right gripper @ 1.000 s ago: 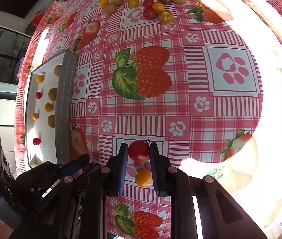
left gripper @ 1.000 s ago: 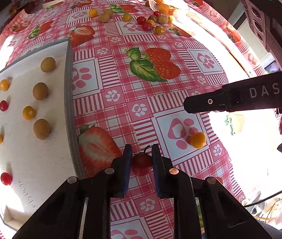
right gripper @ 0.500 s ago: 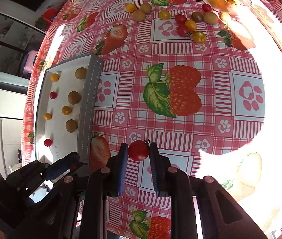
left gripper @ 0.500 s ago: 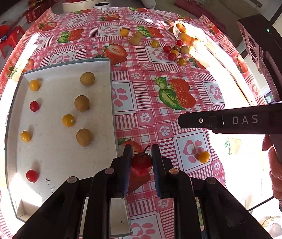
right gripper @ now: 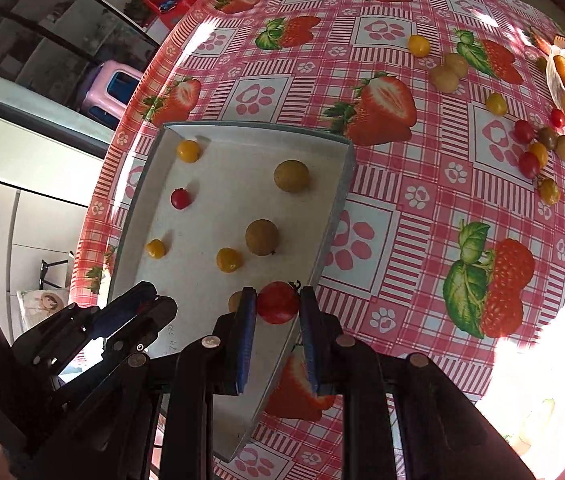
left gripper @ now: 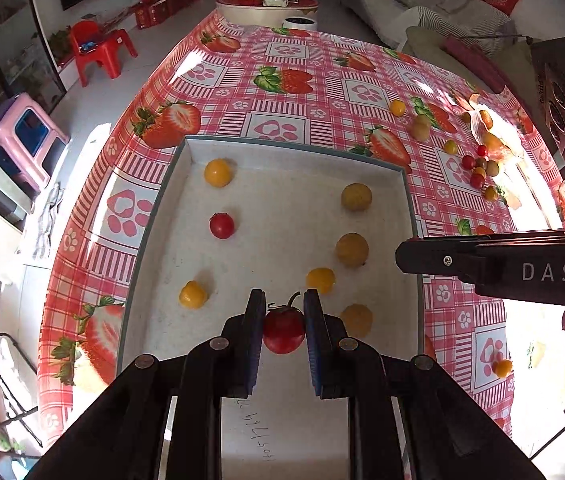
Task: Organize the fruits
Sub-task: 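Carry both red tomatoes into the white tray and open both grippers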
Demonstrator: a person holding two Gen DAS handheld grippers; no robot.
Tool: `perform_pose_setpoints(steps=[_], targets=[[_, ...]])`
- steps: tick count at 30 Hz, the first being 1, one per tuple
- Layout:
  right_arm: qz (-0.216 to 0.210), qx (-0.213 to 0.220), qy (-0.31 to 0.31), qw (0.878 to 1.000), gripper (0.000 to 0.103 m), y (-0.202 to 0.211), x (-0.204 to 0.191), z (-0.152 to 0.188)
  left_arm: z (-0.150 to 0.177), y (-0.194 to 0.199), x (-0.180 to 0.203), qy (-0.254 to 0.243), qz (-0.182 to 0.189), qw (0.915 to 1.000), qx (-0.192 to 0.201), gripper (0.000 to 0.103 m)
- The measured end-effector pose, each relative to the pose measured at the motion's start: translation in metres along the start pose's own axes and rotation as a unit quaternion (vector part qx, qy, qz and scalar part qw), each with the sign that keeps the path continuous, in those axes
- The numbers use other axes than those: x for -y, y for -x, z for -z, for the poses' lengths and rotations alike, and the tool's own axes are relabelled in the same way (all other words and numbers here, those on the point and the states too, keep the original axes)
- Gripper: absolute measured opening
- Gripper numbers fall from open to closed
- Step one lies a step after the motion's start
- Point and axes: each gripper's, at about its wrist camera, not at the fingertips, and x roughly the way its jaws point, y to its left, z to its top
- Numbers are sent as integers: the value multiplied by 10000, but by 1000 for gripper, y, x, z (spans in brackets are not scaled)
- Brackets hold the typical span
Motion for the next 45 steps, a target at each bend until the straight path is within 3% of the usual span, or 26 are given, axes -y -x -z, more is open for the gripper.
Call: perform_pose_setpoints(steps=[11,23,35,37,38,39,45], targets=[[31,-209,174,9996,24,-46,-26,-47,1,-37,-19,197,-161,9991,-326,21],[221,-478,140,9985,24,-80,-29,-59,4,-47,-20,216,-188,9985,-456,21],[100,-447,113,9989,28,-80,-31,-59,3,-49,-13,-26,-270,9987,-426,22],[55,-435,85,9990,39,-79,-28,-59,3,-49,-12,-44,-267,9987,-441,31],[13,-415,75,9991,43,-78,-28,-58,4,-48,-12,-38,-291,9987,-418,52],[-40,-384,55,9992,49,-75,-27,-57,4,-45,-11,-44,-322,9989,-336,65],[-359,-127,-113,9992,65,-50,-18,-60,5,-42,-1,-327,-344,9983,-349,65]])
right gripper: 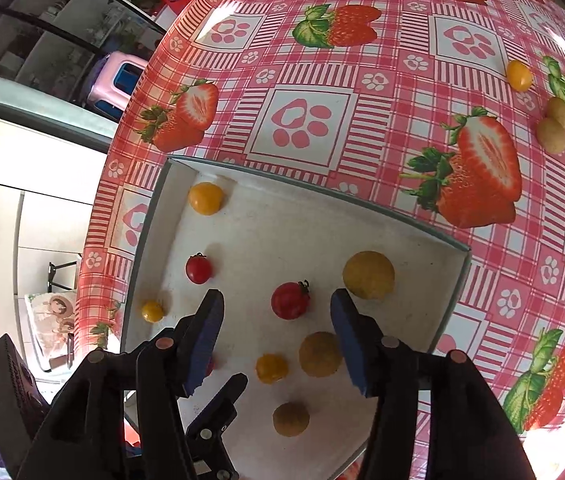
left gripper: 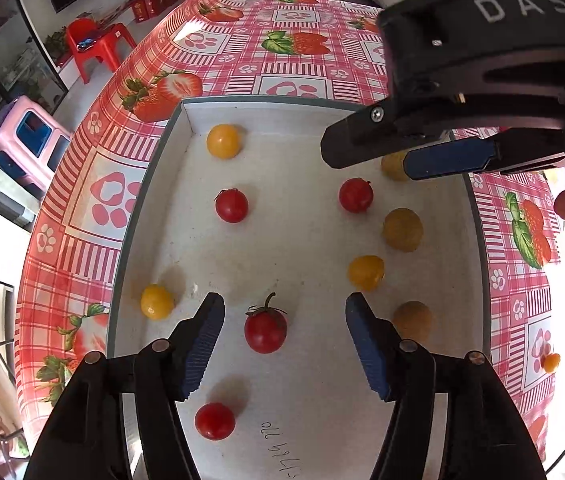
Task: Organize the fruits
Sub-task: 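Carry both red tomatoes into the white tray and open both grippers, then grasp a red cherry tomato with the left gripper while the right grasps a yellow cherry tomato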
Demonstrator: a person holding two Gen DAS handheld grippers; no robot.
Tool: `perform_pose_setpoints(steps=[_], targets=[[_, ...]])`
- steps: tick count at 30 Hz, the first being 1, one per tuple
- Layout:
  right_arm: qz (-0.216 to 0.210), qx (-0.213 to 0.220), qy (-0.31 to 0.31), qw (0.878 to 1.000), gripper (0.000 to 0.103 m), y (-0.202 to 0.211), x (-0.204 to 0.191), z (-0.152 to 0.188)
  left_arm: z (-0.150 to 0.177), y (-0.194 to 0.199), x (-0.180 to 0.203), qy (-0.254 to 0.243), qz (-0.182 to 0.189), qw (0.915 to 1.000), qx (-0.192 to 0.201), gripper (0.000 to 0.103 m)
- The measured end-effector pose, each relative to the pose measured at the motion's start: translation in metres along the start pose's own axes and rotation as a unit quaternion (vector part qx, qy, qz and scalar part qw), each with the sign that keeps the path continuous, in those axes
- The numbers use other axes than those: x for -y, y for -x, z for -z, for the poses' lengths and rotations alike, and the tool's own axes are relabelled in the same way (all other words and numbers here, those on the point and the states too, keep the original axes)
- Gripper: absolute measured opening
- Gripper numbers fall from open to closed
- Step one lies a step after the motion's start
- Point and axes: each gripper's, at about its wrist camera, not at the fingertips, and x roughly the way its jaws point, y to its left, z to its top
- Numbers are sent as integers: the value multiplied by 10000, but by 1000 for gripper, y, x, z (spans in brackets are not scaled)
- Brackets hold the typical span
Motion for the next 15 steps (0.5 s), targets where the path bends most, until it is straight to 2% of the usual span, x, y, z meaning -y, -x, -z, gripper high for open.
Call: perform_pose_setpoints(steps=[4,8,12,15], targets=[[-181,295,-186,9992,76,28,8,6,-3,7,8,-142,-10,9999,-3,65],[-153,574,-414,9974,77,59,24,22,-11,16,20,-319,-27,9995,37,65],[127,812,-769,9937,77,88,57,41,-23,26,37,-487,72,9987,101,65],[496,945,-993,9893,77,109,88,62,-33,33,55,-610,201,9978,135,65]])
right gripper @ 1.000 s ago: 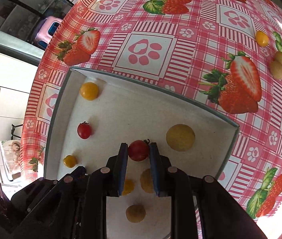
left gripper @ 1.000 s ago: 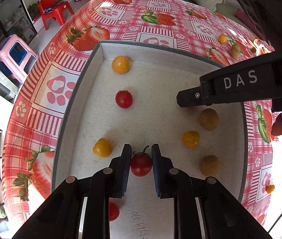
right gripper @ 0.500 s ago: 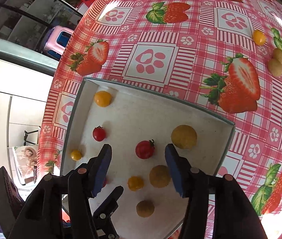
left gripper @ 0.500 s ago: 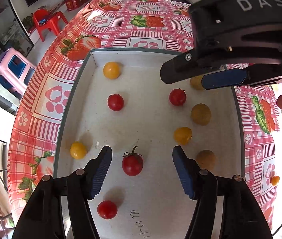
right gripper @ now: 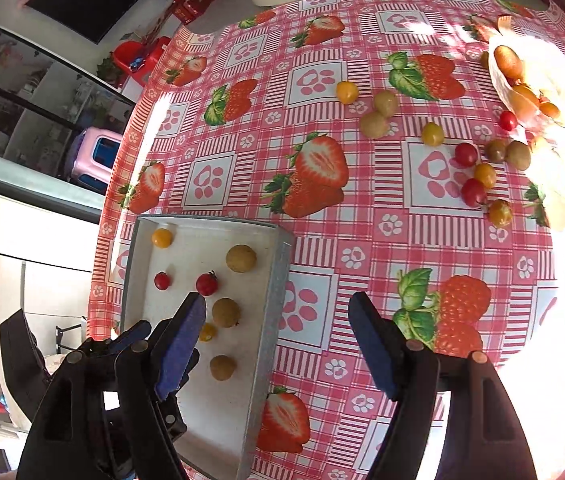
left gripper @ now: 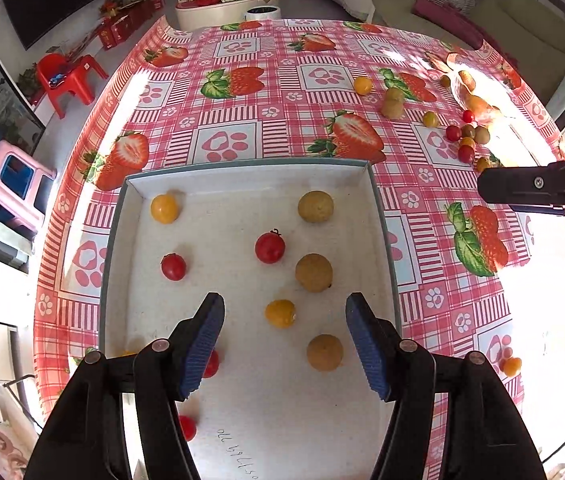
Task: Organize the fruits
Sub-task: 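Grasp a red cherry tomato with the left gripper while the right grasps a yellow cherry tomato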
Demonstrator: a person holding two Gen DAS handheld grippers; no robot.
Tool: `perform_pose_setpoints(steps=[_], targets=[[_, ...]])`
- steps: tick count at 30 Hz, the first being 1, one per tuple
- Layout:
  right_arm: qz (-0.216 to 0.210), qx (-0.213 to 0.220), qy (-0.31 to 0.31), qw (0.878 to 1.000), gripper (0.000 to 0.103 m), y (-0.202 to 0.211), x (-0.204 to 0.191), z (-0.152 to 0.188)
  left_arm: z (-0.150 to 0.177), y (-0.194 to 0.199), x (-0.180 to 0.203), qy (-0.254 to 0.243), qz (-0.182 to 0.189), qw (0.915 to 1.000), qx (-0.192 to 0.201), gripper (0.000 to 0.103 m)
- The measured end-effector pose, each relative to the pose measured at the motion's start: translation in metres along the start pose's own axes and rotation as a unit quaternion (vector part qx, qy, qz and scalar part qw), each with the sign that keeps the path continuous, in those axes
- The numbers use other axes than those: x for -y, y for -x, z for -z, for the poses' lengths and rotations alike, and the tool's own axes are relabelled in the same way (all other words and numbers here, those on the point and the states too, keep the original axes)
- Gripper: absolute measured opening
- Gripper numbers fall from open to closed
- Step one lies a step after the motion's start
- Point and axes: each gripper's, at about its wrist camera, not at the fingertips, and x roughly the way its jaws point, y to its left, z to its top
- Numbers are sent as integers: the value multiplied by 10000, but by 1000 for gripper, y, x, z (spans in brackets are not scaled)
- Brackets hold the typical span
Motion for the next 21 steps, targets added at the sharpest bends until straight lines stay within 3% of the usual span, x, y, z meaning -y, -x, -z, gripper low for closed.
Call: perform_pose_setpoints(steps=[9,14,21], targets=[[900,-177,-92,9957,77,29,67,73,-50,-3,66,-340,479,9983,-12,65],[994,-454,96,9940,77,17,69,116,-70,-30,108,-543,635,9964,-128,65],[1026,-526,240,9930,62,0,66,145,-96,-71,151,-743,730,9945,-114,65]])
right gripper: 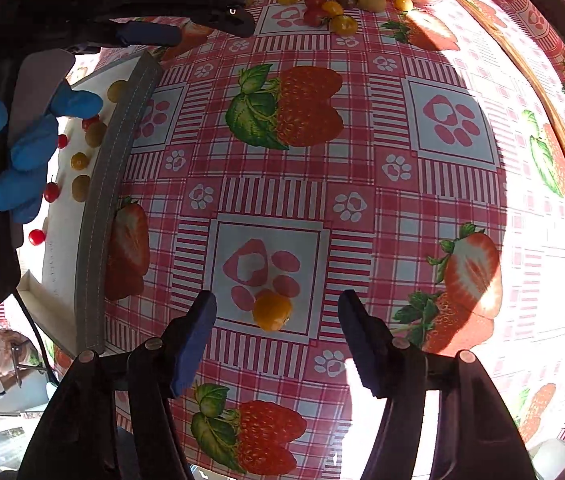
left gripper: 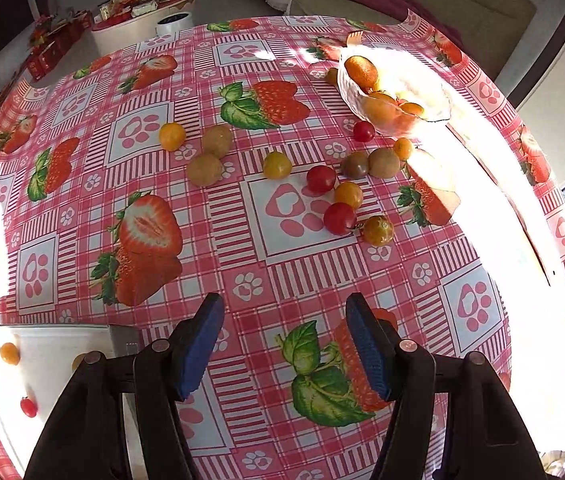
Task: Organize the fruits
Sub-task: 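Grasp a red cherry tomato with the left gripper while the right grasps a yellow cherry tomato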
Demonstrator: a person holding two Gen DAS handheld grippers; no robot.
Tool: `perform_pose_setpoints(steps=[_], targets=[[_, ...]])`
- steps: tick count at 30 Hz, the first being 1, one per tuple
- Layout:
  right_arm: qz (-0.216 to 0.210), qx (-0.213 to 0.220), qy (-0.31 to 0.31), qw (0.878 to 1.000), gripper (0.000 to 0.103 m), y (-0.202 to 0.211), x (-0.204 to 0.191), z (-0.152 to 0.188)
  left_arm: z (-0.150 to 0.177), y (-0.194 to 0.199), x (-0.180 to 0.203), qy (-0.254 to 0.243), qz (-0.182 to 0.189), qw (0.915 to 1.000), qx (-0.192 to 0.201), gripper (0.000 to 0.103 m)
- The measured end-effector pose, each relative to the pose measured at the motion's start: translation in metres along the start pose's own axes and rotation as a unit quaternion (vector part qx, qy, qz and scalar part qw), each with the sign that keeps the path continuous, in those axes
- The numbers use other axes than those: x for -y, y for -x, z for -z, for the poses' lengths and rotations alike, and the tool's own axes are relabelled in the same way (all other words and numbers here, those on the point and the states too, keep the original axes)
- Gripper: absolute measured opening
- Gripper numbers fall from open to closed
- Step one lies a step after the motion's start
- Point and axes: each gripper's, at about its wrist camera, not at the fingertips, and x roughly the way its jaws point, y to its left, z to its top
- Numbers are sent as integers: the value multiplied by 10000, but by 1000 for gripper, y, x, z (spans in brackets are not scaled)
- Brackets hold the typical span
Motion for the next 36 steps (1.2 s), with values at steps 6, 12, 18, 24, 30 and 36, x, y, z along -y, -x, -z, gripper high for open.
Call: perform_pose_setpoints(steps=[6,12,18,24,30,36], targets=[[92,124,191,9997,57,-5,-2,4,-23,-31,21,-221,47,9997,26,65],[173,226,335,9990,54,-5,-6,7,-44,-34,33,-334,177,9989,294,65],[141,223,304,9992,51,-6,-9,8,-36,-28,28,-438,-35,9984,356,65],[63,250,240,9994,51,-6,-2,5,-12,-27,20,-889,-220,9955,261,65],[138,274,356,9989,51,-9,3,2,-24,-41,29,-791,-89,9963,311,65],[203,265,412,9986,50,-13,-5,5,-26,-41,45,-943,8,9947,416,37]])
